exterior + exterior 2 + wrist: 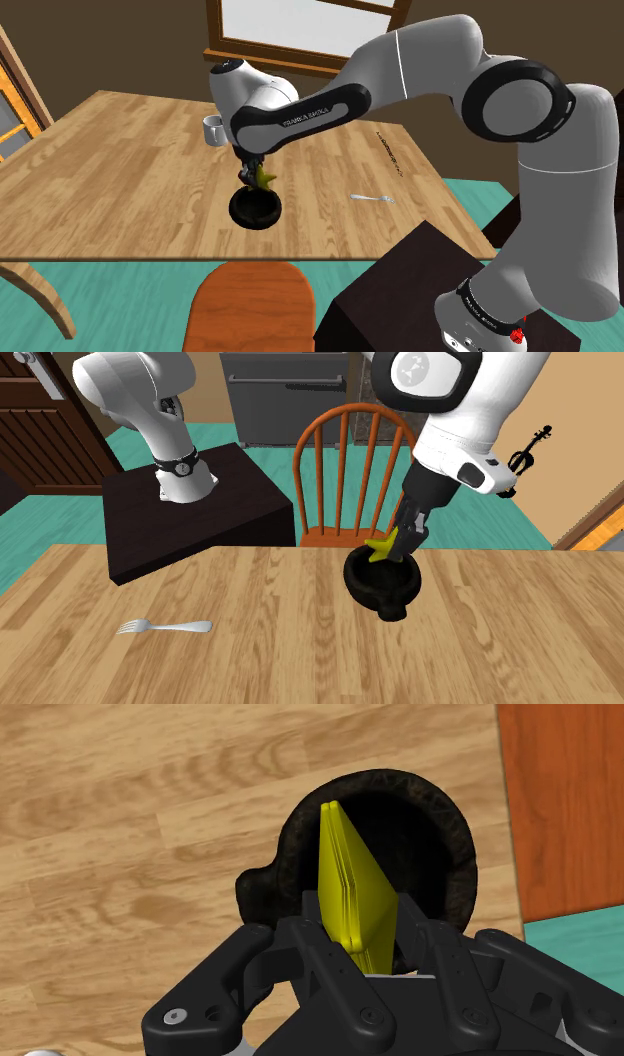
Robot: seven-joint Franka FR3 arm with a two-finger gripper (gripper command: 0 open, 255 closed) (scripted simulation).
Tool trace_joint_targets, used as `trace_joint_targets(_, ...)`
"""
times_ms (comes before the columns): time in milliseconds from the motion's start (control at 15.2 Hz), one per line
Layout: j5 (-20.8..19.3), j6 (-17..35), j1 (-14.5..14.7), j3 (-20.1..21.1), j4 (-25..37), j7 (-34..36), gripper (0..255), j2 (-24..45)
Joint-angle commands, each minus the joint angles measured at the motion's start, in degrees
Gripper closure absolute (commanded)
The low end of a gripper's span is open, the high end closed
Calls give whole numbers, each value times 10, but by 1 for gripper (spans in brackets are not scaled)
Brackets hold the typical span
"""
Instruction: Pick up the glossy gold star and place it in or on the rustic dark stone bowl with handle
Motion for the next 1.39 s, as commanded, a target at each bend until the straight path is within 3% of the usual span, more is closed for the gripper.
trace_joint_targets(0,-3,10,0,-2,-3,2,255,7)
trace_joint_targets(726,-7,27,1,-4,-8,8,255,20)
trace_joint_targets(792,-7,27,1,-4,-8,8,0,20)
trace_joint_targets(1122,-7,27,1,-4,-8,8,0,20)
trace_joint_targets(1320,2,-19,6,2,20,1,0,1)
